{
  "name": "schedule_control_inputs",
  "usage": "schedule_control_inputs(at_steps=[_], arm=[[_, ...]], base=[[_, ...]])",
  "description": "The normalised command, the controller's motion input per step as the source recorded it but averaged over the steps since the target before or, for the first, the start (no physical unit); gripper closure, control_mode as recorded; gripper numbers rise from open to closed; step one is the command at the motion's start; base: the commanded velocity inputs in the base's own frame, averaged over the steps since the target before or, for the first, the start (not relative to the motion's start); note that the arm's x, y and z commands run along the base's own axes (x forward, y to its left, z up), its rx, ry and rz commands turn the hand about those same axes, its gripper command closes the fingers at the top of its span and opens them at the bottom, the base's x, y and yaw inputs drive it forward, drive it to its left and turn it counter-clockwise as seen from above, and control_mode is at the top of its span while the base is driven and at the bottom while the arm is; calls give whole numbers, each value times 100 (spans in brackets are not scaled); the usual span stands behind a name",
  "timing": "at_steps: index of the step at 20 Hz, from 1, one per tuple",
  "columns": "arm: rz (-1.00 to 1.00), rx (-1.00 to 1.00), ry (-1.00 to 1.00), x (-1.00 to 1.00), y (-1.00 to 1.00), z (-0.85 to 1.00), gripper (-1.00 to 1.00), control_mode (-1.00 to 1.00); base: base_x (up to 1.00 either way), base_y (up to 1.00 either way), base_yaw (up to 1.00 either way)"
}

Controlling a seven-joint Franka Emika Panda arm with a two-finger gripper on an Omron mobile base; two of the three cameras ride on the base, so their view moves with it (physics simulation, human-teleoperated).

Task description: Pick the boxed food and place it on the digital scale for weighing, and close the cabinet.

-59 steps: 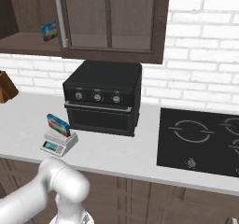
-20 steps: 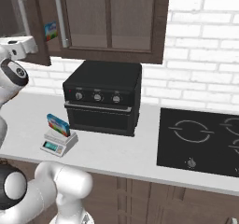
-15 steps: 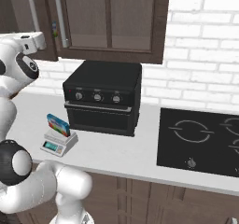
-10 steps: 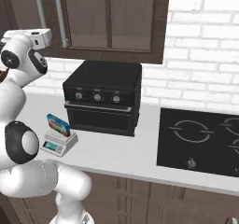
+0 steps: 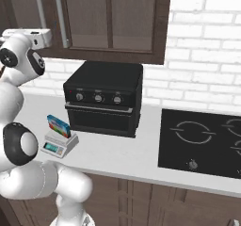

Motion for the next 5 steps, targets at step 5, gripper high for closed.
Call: schedule_control_inputs(at_steps=[5], arm=[[0, 1, 0, -25, -7, -2, -100, -100]], base=[[0, 0, 0]])
